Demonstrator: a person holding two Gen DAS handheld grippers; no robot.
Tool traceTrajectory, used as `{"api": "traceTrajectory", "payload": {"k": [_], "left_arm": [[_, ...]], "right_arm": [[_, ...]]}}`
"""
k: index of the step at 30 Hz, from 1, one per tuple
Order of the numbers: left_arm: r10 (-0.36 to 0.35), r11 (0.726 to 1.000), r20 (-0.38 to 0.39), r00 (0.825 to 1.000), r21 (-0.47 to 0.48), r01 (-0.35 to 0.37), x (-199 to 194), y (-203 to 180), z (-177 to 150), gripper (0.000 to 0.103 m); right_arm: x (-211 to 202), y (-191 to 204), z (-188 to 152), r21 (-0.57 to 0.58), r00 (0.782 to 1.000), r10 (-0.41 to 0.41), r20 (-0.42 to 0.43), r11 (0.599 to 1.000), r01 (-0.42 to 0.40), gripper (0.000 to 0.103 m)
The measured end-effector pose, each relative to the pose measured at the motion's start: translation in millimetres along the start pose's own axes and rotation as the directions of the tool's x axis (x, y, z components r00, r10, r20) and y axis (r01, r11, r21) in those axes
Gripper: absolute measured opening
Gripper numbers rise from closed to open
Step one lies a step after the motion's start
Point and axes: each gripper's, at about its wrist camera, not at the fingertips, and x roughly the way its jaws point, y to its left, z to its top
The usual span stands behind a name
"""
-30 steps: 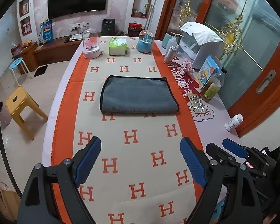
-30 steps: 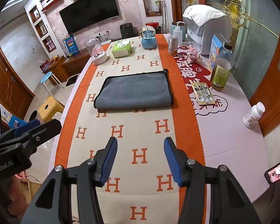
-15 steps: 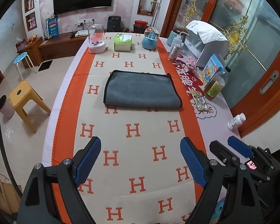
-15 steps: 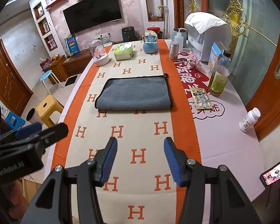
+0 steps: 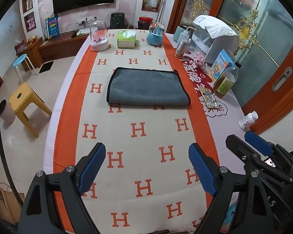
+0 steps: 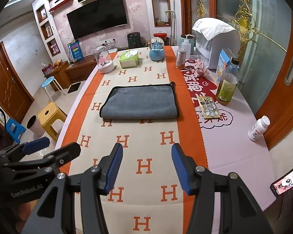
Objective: Fold towel
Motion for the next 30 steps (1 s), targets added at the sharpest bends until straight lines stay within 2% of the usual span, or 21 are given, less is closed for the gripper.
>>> {"api": "traceTrajectory", "payload": {"k": [6, 30], "left_arm": [[-0.008, 1.000, -0.023, 1.000, -0.001, 0.008, 5.5, 1.6, -1.4, 0.086], [-0.002, 1.000, -0.028, 1.000, -0.009, 0.002, 5.8, 5.7, -10.8, 0.086]], "right_arm": [[-2.0, -0.4, -0.7, 0.000, 1.000, -0.004, 0.005, 1.000, 0.004, 0.052], [-3.1, -0.1, -6.0, 0.002, 1.000, 0.000, -0.004, 1.000, 0.000, 0.052]]}}
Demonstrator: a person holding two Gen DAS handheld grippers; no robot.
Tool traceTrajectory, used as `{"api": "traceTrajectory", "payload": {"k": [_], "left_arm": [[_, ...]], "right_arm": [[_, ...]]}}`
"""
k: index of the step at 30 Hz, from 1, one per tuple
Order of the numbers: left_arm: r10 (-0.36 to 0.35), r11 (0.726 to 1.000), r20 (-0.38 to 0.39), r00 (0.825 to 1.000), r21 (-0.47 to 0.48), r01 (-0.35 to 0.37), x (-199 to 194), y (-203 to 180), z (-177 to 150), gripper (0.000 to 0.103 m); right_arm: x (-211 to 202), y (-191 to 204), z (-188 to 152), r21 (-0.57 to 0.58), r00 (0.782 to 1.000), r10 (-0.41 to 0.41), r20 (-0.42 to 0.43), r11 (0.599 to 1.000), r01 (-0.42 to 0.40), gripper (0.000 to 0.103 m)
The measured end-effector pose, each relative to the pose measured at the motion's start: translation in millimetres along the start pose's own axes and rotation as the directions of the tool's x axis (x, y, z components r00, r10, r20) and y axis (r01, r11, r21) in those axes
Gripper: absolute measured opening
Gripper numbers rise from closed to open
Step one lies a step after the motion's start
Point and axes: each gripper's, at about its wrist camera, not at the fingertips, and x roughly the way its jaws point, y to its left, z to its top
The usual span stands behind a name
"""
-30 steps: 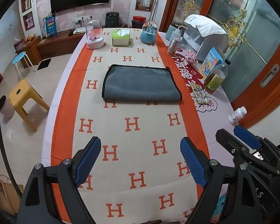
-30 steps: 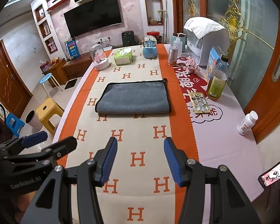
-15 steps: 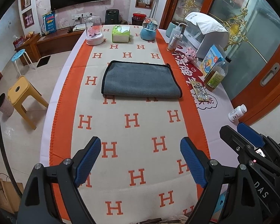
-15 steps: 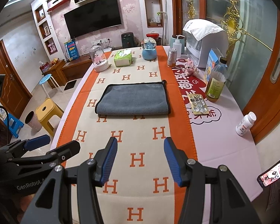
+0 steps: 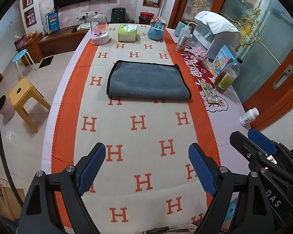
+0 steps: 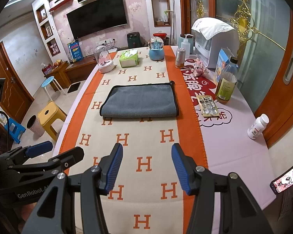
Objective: Fold towel
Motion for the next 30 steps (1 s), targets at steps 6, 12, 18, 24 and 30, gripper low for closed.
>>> {"api": "traceTrajectory", "payload": {"k": [6, 12, 18, 24, 30], "left_arm": [[0.003, 1.000, -0.003, 1.000, -0.002, -0.003, 0.9, -0.9, -1.0, 0.086], [0.006, 1.000, -0.003, 1.000, -0.002, -0.006, 1.6, -1.1, -0.9, 0.086], [0.007, 1.000, -0.003, 1.000, -0.001, -0.007, 2.7, -1.1, -0.2, 0.086], [0.005, 1.000, -0.009, 1.000, -0.006, -0.005, 3.4, -1.0, -0.8, 0.086], [0.005, 1.000, -0.010, 1.000, -0.008, -0.005, 3.9, -1.4, -0.4, 0.086]], "right_arm": [[0.6, -0.1, -0.3, 0.000, 1.000, 0.001, 0.000, 1.000, -0.001, 0.052], [0.7, 0.0, -0.1, 0.000, 1.000, 0.001, -0.001, 1.000, -0.001, 0.052], [0.8, 0.0, 0.2, 0.002, 1.000, 0.001, -0.002, 1.000, -0.001, 0.052], [3.0, 0.4, -3.8, 0.001, 1.000, 0.002, -0.009, 1.000, -0.002, 0.052], [3.3, 0.0, -2.9, 0.000, 1.000, 0.002, -0.011, 1.000, -0.002, 0.052]]}}
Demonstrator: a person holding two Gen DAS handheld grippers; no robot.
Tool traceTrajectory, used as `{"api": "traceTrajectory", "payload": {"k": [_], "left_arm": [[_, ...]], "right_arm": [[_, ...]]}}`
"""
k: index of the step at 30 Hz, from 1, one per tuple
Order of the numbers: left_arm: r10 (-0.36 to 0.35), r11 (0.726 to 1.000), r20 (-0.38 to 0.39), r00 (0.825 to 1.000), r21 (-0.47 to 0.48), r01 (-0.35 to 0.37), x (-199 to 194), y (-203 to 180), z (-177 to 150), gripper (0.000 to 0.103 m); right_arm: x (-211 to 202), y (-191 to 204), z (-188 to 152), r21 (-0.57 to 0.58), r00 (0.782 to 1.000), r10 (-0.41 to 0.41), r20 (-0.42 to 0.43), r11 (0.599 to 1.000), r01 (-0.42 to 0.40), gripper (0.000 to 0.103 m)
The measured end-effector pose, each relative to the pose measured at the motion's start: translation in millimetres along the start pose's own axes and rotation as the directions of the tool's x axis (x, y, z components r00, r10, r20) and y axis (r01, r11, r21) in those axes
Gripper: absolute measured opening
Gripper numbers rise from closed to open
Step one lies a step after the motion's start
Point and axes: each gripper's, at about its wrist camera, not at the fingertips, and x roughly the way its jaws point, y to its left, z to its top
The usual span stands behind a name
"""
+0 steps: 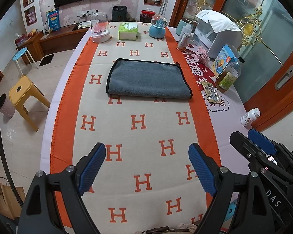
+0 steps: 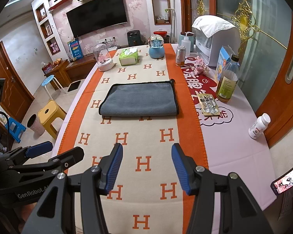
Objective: Fold towel
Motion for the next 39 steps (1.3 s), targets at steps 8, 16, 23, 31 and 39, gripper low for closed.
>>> {"api": "traceTrajectory", "payload": {"k": [8, 16, 23, 31, 39], "left_arm": [[0.001, 1.000, 0.000, 1.000, 0.000, -0.001, 0.1, -0.3, 0.8, 0.086], [0.001, 1.000, -0.002, 1.000, -0.001, -0.001, 1.1, 0.2, 1.0, 0.086], [0.003, 1.000, -0.002, 1.000, 0.000, -0.003, 2.0, 0.9, 0.5, 0.086], [0.001, 1.000, -0.001, 1.000, -0.001, -0.001, 2.6, 2.9, -0.8, 0.086], [0.000, 1.000, 0.000, 1.000, 0.000, 0.000, 4.4, 3.9, -4.3, 0.086]], "right_arm": [[0.0, 0.4, 0.3, 0.000, 1.000, -0.001, 0.001, 1.000, 0.001, 0.052], [0.3, 0.6, 0.2, 0.000, 1.000, 0.001, -0.001, 1.000, -0.001, 0.052], [0.4, 0.7, 0.1, 0.001, 1.000, 0.001, -0.002, 1.000, -0.001, 0.052], [4.5, 1.1, 0.3, 0.002, 1.000, -0.002, -0.012, 1.000, 0.002, 0.052], [4.4, 0.8, -4.2, 0.001, 1.000, -0.006, -0.015, 1.000, 0.006, 0.052]]}}
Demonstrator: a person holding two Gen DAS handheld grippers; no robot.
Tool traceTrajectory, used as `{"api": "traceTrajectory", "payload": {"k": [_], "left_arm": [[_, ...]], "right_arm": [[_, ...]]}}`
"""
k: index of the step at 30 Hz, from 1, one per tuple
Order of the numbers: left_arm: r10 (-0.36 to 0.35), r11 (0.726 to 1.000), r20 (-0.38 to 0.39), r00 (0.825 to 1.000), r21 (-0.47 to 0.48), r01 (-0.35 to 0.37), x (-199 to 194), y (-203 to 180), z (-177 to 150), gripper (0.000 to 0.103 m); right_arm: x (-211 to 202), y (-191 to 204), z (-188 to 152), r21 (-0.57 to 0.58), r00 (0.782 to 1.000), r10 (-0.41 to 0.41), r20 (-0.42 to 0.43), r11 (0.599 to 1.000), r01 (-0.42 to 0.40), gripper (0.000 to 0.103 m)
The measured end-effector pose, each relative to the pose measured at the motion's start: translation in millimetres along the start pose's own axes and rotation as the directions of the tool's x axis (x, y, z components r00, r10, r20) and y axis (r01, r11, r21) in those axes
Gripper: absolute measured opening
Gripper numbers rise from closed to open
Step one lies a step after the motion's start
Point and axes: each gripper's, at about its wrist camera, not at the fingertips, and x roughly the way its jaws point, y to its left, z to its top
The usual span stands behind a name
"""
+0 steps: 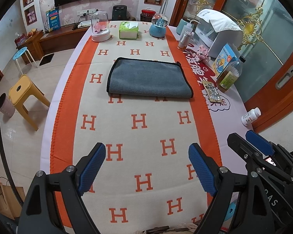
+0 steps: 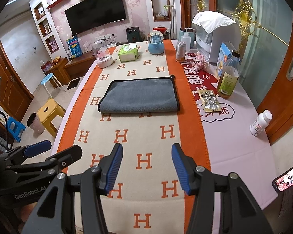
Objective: Fold towel
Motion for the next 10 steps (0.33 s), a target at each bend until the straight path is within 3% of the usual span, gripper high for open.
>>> {"api": "traceTrajectory", "payload": {"k": [10], "left_arm": [[0.004, 1.000, -0.014, 1.000, -0.004, -0.004, 1.5, -0.1, 1.0, 0.086]], "right_arm": [[-2.5, 1.0, 0.3, -0.003, 1.000, 0.002, 0.005, 1.000, -0.002, 0.052]]}}
